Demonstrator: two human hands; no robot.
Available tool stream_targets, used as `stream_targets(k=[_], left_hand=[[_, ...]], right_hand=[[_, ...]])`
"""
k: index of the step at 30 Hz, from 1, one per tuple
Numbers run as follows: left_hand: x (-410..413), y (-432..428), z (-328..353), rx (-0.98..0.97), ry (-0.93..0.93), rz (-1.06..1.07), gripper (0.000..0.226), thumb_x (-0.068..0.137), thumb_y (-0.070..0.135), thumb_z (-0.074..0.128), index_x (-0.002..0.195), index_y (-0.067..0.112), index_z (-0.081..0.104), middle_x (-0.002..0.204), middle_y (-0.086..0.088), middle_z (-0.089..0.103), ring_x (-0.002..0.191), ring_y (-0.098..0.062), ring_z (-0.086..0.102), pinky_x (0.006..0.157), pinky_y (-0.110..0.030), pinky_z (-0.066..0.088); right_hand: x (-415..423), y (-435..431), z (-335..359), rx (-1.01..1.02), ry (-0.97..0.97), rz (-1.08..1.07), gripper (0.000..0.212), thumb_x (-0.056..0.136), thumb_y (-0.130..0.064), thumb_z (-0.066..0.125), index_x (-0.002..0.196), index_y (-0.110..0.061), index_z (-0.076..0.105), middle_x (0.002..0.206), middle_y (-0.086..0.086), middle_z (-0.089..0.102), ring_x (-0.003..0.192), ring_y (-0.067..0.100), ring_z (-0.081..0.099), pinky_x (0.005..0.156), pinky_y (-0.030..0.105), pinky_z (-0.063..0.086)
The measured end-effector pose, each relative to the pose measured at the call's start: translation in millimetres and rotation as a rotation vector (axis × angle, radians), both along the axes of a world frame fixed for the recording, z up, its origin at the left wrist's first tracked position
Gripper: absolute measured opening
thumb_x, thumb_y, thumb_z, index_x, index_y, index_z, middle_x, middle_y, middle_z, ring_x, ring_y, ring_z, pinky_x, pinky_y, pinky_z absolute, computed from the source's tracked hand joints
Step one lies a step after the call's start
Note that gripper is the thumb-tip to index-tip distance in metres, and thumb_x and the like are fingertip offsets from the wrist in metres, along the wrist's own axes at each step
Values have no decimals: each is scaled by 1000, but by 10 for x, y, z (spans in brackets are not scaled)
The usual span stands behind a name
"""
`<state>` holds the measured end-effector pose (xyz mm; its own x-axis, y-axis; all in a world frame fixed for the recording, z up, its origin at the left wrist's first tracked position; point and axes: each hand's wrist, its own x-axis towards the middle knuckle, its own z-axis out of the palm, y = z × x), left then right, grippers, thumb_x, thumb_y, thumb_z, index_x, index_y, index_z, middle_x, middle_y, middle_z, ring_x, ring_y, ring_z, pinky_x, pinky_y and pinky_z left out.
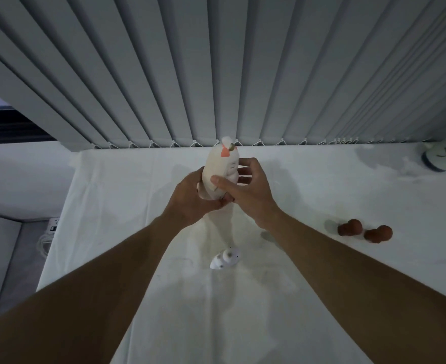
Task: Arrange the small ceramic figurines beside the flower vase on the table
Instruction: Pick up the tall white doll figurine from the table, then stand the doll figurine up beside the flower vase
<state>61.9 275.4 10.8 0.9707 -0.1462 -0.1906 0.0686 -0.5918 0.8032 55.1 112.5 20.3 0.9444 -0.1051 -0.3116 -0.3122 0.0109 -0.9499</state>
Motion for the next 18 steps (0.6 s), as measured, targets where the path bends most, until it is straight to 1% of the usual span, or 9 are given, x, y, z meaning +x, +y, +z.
stream_targets(k=[2, 6, 7, 9, 11, 13, 15, 16, 18], left_hand=[[-6, 74, -69, 0, -6, 3, 66, 56, 55, 90, 112, 37, 60, 110, 10, 61, 109, -15, 61, 87, -30, 58], [-17, 210, -91, -45, 28, 6, 58, 68, 23, 92, 114, 35, 58, 107, 21, 62, 102, -6, 61, 90, -33, 53], [-21, 241, -93, -76, 62, 15, 62, 69, 22, 91, 119, 34, 58, 112, 19, 65, 108, -7, 61, 94, -37, 54], [-27, 266, -84, -147, 114, 53, 78, 63, 33, 92, 131, 32, 54, 124, 14, 66, 118, -12, 60, 98, -43, 55], [-40, 240, -47, -181, 147, 116, 85, 63, 38, 93, 137, 27, 51, 129, 9, 62, 118, -15, 60, 97, -40, 56], [-32, 194, -6, -193, 110, 155, 78, 68, 34, 92, 135, 24, 53, 127, 5, 61, 114, -17, 61, 93, -36, 58], [-23, 151, 25, -196, 91, 201, 76, 69, 37, 91, 134, 24, 53, 126, 4, 63, 111, -19, 63, 91, -37, 59], [-13, 145, 33, -184, 90, 220, 75, 70, 39, 90, 134, 24, 53, 126, 4, 64, 110, -19, 64, 91, -37, 59], [13, 167, 15, -172, 100, 229, 72, 72, 38, 89, 134, 24, 54, 123, 6, 64, 109, -19, 64, 89, -35, 59]], right_hand=[[-29, -40, 3, 3, 3, 65, 53, 72, -29, 94, 115, -27, 62, 114, -3, 71, 104, 15, 72, 79, 44, 66], [-31, -212, 18, 58, 131, 234, 43, 89, -12, 76, 128, -25, 62, 139, -2, 56, 105, 18, 70, 89, 52, 63], [-33, -248, 6, 31, 163, 277, 49, 91, -9, 72, 134, -28, 59, 146, -3, 51, 108, 20, 68, 92, 52, 61], [-35, -278, -59, -61, 176, 367, 73, 90, -2, 68, 150, -35, 45, 161, -5, 39, 126, 23, 57, 90, 45, 59], [-40, -244, -114, -140, 167, 448, 93, 87, 0, 70, 159, -41, 27, 168, -8, 27, 140, 24, 44, 91, 38, 56], [-46, -150, -127, -183, 145, 490, 104, 82, -6, 77, 161, -40, 19, 168, -7, 28, 143, 25, 42, 100, 39, 53], [-42, -60, -161, -202, 111, 485, 110, 71, -21, 86, 161, -37, 23, 160, -7, 40, 138, 25, 49, 106, 42, 52], [-39, -25, -176, -206, 96, 463, 108, 69, -23, 89, 159, -35, 29, 154, -7, 47, 132, 25, 54, 105, 42, 53], [-36, 7, -187, -217, 70, 398, 95, 72, -15, 91, 151, -31, 40, 142, -6, 55, 119, 23, 60, 94, 33, 55]])
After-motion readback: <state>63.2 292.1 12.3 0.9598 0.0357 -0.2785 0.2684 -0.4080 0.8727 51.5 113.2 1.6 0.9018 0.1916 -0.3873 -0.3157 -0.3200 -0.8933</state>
